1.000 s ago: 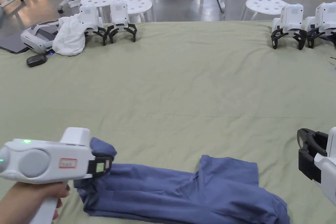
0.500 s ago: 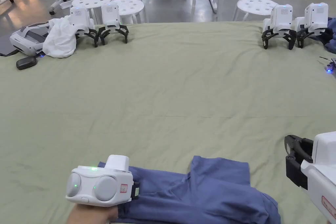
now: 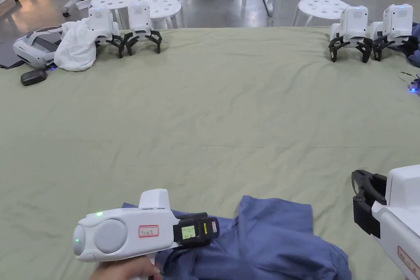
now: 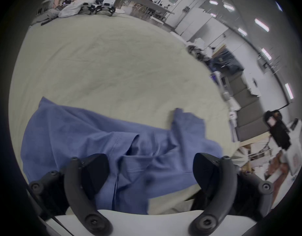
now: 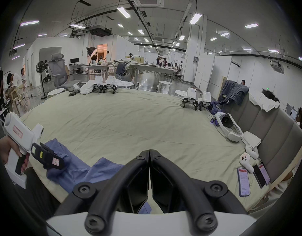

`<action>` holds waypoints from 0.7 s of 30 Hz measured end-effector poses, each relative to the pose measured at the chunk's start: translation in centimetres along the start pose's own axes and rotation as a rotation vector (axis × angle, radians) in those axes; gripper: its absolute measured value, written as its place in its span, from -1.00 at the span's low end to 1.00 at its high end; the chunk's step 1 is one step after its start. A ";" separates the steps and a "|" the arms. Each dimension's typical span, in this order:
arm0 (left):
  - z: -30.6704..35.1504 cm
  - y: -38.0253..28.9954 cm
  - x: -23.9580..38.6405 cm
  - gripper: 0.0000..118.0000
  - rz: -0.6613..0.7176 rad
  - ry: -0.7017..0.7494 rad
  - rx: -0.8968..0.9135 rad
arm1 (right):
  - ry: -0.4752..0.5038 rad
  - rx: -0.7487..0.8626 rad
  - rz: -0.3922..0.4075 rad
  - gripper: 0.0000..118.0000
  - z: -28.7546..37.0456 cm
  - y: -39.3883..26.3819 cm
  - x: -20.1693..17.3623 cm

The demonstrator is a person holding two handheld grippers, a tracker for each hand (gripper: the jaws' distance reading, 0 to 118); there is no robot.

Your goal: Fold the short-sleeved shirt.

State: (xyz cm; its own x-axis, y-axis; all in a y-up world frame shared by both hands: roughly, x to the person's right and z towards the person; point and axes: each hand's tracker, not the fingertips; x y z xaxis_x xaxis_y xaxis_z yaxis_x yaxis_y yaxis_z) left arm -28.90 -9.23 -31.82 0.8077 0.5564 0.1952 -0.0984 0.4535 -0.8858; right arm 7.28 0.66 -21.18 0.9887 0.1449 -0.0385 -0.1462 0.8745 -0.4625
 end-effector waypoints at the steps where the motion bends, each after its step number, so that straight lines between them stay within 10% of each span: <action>1: 0.7 0.3 -0.1 0.33 0.005 -0.016 0.034 | -0.001 0.001 0.001 -0.93 0.0 0.0 0.0; 4: 3.6 1.2 -0.8 -1.00 0.030 -0.056 0.121 | -0.006 0.001 0.004 -0.93 0.1 0.1 0.1; 21: 1.2 -1.1 -6.5 -1.00 0.077 0.065 0.058 | 0.019 -0.016 0.015 -0.93 -0.2 -0.3 -1.0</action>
State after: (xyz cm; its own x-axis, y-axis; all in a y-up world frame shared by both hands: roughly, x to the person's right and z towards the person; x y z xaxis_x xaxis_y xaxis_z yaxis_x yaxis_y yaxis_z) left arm -34.69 -12.49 -31.59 0.8324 0.5454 0.0979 -0.1934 0.4515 -0.8711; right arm 6.33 0.14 -21.18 0.9869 0.1490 -0.0618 -0.1603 0.8647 -0.4761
